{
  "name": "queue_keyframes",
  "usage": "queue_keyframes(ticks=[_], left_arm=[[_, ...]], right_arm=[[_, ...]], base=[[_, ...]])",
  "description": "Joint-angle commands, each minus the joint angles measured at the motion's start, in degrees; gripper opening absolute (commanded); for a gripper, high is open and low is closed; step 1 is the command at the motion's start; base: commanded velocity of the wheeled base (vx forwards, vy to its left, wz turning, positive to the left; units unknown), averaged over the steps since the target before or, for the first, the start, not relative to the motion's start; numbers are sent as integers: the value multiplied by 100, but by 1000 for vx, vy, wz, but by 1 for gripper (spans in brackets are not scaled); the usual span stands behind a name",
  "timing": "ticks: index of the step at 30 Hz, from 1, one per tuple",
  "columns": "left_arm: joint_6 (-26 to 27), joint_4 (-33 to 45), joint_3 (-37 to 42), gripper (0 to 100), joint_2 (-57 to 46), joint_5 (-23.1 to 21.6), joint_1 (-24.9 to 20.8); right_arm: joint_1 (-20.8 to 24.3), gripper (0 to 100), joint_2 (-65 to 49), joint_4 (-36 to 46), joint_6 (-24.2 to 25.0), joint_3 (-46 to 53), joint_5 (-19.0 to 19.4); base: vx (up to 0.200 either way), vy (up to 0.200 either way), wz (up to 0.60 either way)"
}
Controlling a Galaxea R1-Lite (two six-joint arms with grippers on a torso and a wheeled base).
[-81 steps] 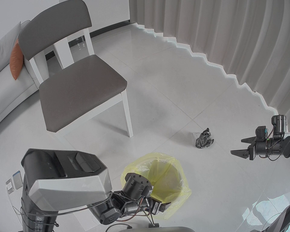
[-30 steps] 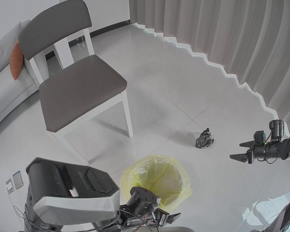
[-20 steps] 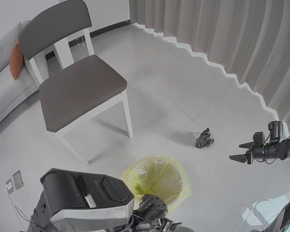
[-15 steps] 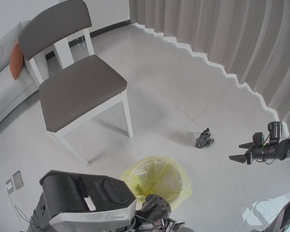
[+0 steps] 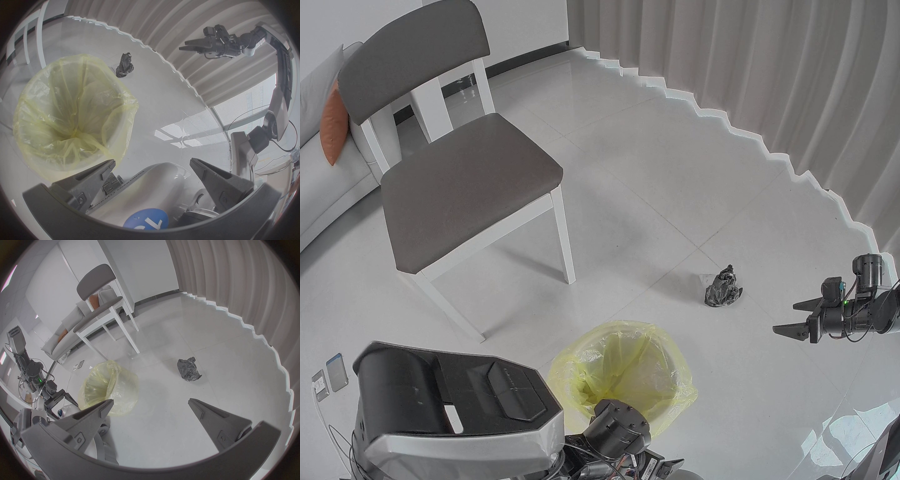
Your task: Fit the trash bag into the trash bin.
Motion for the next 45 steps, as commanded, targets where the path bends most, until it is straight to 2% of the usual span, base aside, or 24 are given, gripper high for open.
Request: queue_keyframes(ticks=[1, 3, 8, 9, 11, 21, 22, 24, 29, 35, 39, 40, 41, 45], left_arm=[[21, 48, -240, 100, 203, 3, -20], [12, 215, -486, 100, 317, 3, -117], [12, 1322, -1444, 100, 458, 206, -214], [12, 1814, -1822, 100, 510, 329, -214], [39, 2122, -2050, 100, 519, 373, -214], [223, 2351, -2692, 100, 958, 768, -302], [443, 2544, -2859, 100, 1011, 777, -310], [540, 2825, -3087, 100, 1082, 830, -310], [575, 3273, -3571, 100, 1240, 1067, -249], [513, 3212, -3518, 100, 1178, 1014, -223], [144, 2720, -2788, 100, 343, 443, -187], [144, 2720, -2788, 100, 343, 443, -187], [-32, 2482, -2375, 100, -96, 232, -196], [-93, 2228, -1716, 100, -641, 65, -214]], right_arm=[[-18, 100, -83, 10, 4, -6, -7], [-62, 100, -109, 10, 4, -24, 2], [-97, 100, -56, 10, 4, -138, 2], [-132, 100, -39, 10, 4, -165, 2], [-176, 100, -21, 10, -5, -191, 2], [-387, 100, 269, 1, -137, -288, 81], [-405, 100, 260, 1, -137, -305, 90], [-440, 100, 260, 10, -137, -340, 99], [-449, 100, 225, 19, -137, -332, 99], [-528, 100, 190, 19, -128, -340, 99], [-633, 100, 172, 19, -93, -367, 99], [-633, 100, 172, 19, -93, -367, 99], [-651, 100, 172, 45, -75, -437, 99], [-686, 100, 181, 80, 109, -630, 99]], base=[[0, 0, 0], [0, 0, 0], [0, 0, 0], [0, 0, 0], [0, 0, 0], [0, 0, 0], [0, 0, 0], [0, 0, 0], [0, 0, 0], [0, 0, 0], [0, 0, 0], [0, 0, 0], [0, 0, 0], [0, 0, 0]])
